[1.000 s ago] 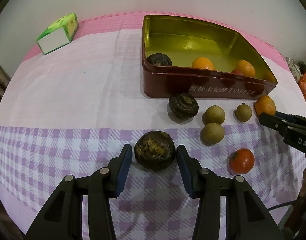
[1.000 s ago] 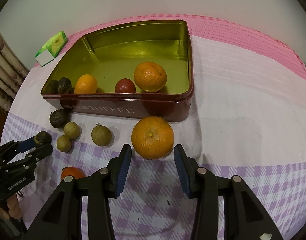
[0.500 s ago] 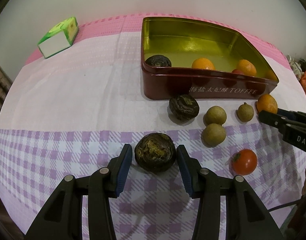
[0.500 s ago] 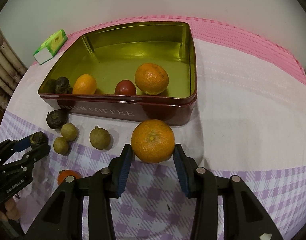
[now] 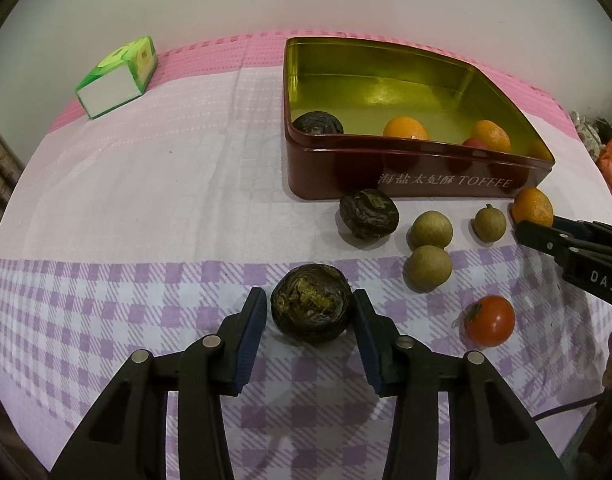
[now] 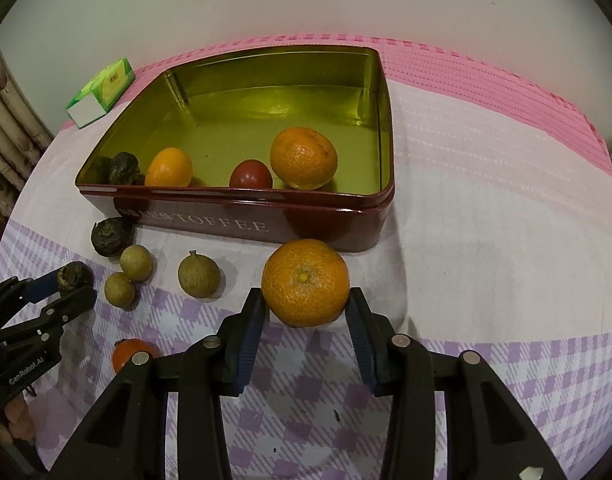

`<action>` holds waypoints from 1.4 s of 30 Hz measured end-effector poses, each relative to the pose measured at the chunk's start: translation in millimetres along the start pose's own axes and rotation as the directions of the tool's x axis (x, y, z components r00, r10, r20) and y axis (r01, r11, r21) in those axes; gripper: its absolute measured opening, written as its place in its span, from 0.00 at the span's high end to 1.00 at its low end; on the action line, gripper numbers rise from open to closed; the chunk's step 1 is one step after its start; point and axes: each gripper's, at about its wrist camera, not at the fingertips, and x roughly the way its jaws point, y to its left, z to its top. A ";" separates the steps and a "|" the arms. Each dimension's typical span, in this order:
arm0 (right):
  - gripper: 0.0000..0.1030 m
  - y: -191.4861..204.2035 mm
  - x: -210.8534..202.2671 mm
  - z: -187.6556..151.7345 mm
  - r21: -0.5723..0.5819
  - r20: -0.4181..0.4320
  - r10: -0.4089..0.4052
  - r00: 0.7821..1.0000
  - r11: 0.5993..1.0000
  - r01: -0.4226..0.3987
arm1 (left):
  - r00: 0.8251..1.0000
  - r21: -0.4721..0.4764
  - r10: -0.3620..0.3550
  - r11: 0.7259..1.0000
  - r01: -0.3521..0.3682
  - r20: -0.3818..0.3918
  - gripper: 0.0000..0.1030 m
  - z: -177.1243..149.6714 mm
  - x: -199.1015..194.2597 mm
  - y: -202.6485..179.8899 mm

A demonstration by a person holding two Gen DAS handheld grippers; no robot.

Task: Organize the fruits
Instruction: 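Close right gripper on the large orange while left grasps the dark brown fruit, then lift the orange with right gripper while left carries dark fruit toward the tin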

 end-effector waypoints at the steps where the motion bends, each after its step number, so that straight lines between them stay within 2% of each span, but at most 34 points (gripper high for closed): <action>1: 0.62 -0.6 -0.2 -0.1 0.001 0.000 0.002 1.000 1.000 -0.002 | 1.000 -0.002 0.001 1.000 -0.001 0.000 0.60 -0.2 -0.5 -0.6; 42: 0.64 -3.9 -9.8 -11.9 0.019 -0.001 0.002 1.000 1.000 -0.002 | 1.000 0.003 0.008 1.000 -0.008 0.026 0.61 1.2 -9.3 -12.7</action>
